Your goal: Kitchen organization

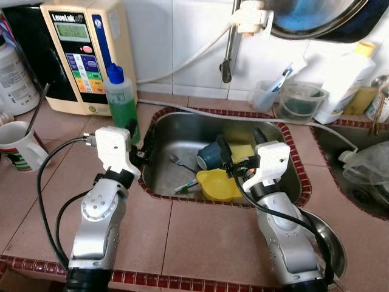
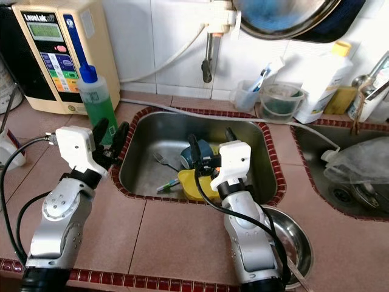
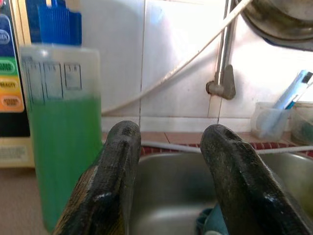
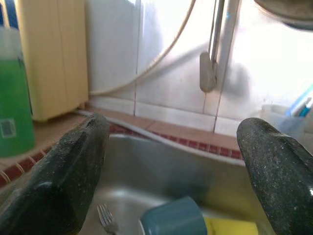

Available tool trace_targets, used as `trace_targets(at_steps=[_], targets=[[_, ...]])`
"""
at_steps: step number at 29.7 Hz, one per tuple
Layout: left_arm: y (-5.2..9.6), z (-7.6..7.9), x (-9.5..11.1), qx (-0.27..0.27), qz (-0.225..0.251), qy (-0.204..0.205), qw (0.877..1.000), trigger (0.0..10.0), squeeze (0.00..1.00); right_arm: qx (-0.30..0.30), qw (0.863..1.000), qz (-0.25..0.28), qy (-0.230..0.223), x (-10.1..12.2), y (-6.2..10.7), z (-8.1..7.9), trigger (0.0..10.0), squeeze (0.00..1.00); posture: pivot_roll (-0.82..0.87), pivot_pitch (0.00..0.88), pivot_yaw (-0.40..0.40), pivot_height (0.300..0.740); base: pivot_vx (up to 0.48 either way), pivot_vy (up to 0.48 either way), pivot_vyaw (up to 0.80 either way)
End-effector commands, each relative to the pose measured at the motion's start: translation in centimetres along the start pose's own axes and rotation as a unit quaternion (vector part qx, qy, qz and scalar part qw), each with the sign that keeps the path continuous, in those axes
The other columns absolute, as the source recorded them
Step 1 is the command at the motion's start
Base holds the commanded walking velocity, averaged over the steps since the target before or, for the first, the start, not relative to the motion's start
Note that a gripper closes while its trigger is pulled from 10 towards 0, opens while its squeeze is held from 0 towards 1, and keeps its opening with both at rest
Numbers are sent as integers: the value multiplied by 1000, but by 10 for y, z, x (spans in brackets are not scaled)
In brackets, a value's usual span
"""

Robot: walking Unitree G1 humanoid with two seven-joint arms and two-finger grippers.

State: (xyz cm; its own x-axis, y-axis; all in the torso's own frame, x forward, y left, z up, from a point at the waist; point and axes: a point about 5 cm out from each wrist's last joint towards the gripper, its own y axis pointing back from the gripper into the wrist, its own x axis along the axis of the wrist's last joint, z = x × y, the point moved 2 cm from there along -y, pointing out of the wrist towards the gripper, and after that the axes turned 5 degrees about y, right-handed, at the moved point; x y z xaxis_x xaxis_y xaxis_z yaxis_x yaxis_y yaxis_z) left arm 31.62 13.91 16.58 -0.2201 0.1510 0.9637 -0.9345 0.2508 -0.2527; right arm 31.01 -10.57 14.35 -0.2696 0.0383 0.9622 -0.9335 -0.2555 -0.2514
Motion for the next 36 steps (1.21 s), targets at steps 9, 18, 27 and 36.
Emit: trace_targets(at_steps=[9, 18, 27, 36], targets=[[-6, 5, 3, -19, 2, 2, 1000, 10000, 0, -33, 999, 19, 22, 2, -5, 24, 10000, 0, -19, 0, -4, 740, 0, -55, 0], [-5, 7, 7, -23, 6, 3, 1000, 10000, 0, -25, 999, 33, 14, 6, -5, 17, 10000, 0, -13, 0, -11, 740, 0, -337, 0], [-7, 7, 20, -25, 22, 1, 999, 10000, 0, -22, 998, 54, 14, 19, -9, 19, 10000, 0, -8, 0, -13, 740, 0, -375, 0], [-7, 9, 24, -27, 23, 3, 999, 10000, 0, -22, 997, 75, 11, 32, -14, 19, 10000, 0, -8, 0, -12, 740, 0, -387, 0]])
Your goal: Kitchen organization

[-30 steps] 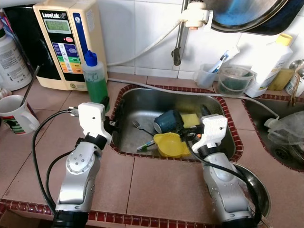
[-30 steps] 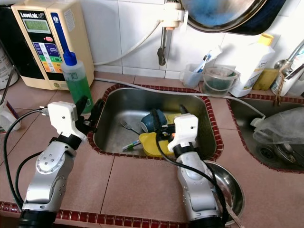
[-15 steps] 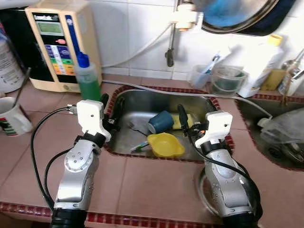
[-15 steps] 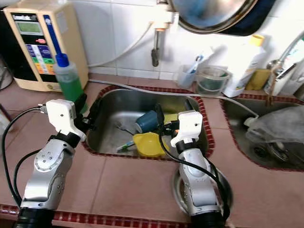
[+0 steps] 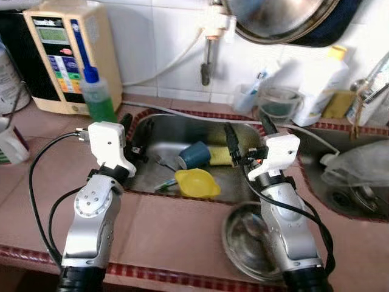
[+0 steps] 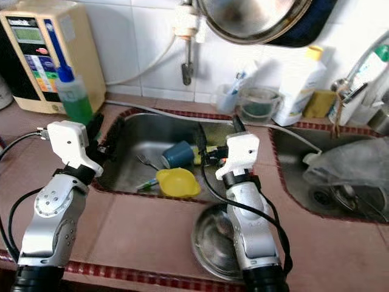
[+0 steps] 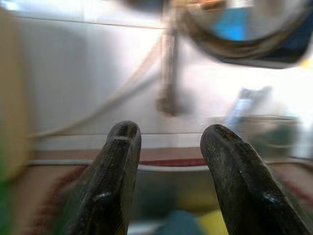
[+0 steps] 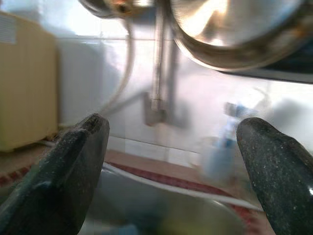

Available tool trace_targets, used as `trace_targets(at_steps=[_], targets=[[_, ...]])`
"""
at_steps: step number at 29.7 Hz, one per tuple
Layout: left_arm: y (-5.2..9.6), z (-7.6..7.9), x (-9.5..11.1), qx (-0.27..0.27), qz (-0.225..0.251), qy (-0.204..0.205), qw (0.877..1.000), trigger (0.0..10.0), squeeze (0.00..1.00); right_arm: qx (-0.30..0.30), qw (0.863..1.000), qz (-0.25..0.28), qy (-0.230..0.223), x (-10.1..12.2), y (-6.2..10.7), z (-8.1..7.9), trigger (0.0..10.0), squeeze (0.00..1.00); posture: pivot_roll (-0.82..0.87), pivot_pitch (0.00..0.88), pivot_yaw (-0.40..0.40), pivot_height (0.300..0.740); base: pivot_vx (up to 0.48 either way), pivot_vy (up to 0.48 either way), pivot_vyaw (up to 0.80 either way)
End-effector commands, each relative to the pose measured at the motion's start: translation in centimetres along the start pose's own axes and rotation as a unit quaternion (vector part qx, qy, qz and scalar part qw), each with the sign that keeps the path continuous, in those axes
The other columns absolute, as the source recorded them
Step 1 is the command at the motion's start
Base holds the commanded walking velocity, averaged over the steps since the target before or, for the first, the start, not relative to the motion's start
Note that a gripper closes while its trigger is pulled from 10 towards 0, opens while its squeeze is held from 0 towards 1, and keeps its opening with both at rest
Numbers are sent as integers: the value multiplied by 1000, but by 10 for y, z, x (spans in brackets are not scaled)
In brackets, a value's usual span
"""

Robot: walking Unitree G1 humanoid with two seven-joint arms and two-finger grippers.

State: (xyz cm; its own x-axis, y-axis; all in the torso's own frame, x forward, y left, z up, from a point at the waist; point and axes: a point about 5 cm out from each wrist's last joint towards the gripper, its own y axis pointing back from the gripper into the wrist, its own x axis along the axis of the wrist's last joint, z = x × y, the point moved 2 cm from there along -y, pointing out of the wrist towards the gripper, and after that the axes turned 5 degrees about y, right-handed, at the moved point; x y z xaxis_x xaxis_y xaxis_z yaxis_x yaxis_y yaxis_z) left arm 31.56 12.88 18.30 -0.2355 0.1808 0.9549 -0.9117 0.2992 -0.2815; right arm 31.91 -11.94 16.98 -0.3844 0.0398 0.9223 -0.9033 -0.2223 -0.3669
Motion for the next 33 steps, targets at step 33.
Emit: trace_targets(at_steps=[33], targets=[[3, 0, 1, 4, -24, 24, 999, 10000, 0, -9, 1000, 6, -6, 8, 0, 3, 10000, 0, -12, 5, -11, 740, 0, -91, 0]])
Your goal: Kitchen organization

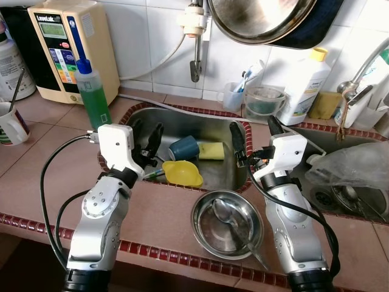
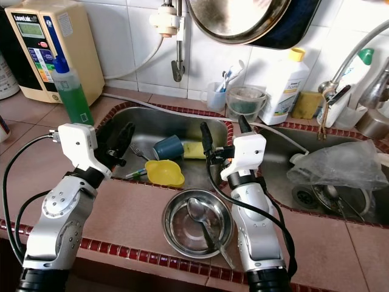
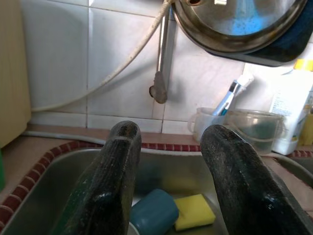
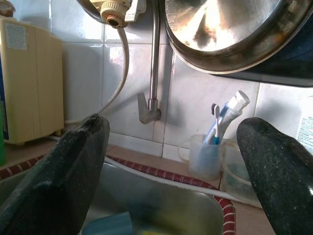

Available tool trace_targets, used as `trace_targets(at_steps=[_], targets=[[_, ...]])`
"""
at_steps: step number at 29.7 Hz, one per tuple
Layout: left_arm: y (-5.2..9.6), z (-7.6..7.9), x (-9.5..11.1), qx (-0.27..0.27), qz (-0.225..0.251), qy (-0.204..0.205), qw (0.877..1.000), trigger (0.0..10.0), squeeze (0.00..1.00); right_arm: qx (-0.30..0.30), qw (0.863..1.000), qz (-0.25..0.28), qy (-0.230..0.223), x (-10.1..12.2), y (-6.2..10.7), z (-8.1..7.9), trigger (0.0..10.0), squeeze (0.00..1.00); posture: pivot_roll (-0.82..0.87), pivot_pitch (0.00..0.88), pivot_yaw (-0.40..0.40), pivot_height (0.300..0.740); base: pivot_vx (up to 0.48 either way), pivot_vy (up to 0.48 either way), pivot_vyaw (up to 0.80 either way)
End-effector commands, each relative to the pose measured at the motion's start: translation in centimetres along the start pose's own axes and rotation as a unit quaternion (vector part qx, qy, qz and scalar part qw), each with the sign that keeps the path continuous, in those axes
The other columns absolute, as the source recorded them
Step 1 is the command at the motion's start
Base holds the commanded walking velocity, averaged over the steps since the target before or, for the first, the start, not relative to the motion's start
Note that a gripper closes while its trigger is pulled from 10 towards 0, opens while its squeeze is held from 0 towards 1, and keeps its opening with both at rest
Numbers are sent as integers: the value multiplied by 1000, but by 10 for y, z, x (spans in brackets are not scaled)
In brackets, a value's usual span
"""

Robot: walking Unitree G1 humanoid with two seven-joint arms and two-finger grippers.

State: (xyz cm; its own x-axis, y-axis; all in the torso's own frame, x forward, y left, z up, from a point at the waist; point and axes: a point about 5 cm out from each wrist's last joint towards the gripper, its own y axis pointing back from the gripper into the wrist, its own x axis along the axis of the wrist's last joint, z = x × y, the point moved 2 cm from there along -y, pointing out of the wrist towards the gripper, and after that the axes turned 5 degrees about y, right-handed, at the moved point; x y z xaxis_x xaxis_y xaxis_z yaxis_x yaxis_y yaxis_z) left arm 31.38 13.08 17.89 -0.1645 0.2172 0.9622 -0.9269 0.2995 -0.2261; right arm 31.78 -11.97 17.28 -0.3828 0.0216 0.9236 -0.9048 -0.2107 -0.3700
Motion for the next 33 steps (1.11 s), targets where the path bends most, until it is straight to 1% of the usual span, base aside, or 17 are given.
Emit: trace_targets(at_steps=[1, 18, 33], targets=[[-1, 2, 4, -3, 4, -5, 1000, 10000, 0, -3, 1000, 5, 3, 4, 0, 3, 10000, 0, -13, 7, -12, 740, 0, 0, 0], [-1, 4, 3, -3, -1, -5, 1000, 10000, 0, -1, 1000, 0, 3, 3, 0, 1, 10000, 0, -13, 10, -11, 740, 0, 0, 0], [-4, 5, 1, -6, -6, -9, 1000, 10000, 0, -3, 1000, 0, 2, 2, 1, 1, 10000, 0, -16, 4, -10, 740, -247, 0, 0]])
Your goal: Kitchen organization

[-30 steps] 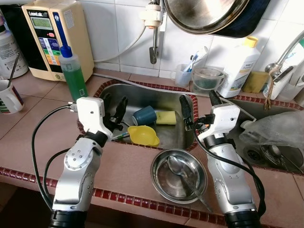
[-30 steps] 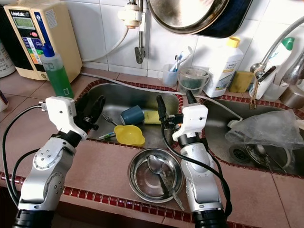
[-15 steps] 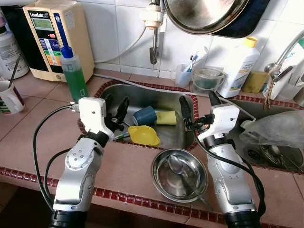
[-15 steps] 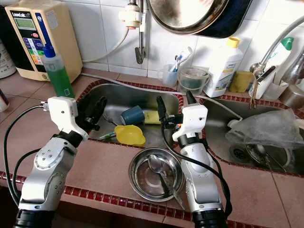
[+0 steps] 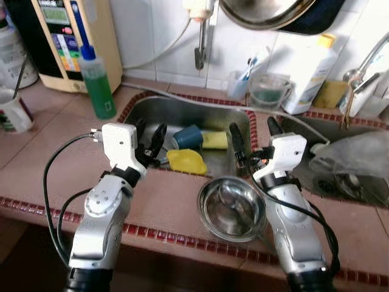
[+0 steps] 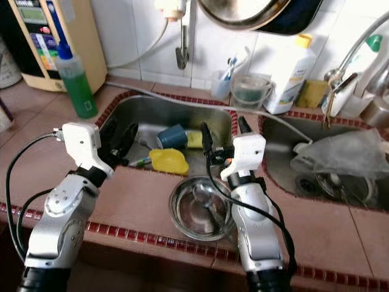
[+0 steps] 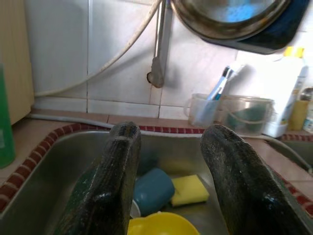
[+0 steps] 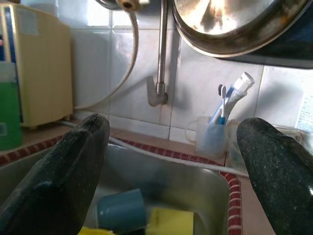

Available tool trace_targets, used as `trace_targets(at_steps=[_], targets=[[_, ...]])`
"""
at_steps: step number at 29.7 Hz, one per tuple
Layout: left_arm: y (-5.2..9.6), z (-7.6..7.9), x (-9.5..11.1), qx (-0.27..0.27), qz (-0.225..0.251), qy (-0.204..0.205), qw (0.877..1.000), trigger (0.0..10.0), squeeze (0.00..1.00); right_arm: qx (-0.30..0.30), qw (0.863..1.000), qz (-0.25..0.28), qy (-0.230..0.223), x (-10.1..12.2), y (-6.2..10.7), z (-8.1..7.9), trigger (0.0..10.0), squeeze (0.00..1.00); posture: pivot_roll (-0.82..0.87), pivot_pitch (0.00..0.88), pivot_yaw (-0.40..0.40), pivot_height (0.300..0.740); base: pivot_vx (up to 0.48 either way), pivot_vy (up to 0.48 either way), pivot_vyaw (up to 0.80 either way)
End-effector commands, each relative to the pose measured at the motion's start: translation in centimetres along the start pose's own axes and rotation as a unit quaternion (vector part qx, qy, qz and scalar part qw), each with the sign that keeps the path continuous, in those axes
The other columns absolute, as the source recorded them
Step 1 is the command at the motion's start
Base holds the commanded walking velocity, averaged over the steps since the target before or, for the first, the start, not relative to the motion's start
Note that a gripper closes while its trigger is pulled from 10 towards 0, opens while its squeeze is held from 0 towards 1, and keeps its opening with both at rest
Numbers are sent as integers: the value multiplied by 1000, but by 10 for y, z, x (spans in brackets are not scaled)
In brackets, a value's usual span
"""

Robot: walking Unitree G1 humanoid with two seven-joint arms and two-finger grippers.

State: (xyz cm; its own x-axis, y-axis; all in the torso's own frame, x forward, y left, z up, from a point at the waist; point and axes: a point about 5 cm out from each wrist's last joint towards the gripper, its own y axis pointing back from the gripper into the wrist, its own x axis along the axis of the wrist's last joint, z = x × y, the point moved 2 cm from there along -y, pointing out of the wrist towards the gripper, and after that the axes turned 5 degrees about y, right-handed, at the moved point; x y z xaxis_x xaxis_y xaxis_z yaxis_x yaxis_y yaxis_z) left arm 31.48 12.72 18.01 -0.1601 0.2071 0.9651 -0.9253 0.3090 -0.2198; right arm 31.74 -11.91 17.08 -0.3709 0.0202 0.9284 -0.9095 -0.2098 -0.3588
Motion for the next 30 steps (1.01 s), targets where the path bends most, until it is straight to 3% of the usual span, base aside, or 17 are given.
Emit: trace_targets(at_steps=[1, 11, 30], targets=[[-2, 2, 1, -1, -2, -4, 1000, 10000, 0, -3, 1000, 6, 4, 4, 0, 2, 10000, 0, -16, 4, -10, 740, -244, 0, 0], [-3, 2, 1, -1, -1, -6, 1000, 10000, 0, 2, 1000, 7, 4, 4, -3, 0, 10000, 0, -12, 0, -17, 740, -245, 0, 0], [-2, 5, 0, -10, -1, -8, 1000, 10000, 0, 11, 1000, 2, 6, 1, -1, -2, 10000, 0, -13, 0, -22, 740, 0, 0, 0]])
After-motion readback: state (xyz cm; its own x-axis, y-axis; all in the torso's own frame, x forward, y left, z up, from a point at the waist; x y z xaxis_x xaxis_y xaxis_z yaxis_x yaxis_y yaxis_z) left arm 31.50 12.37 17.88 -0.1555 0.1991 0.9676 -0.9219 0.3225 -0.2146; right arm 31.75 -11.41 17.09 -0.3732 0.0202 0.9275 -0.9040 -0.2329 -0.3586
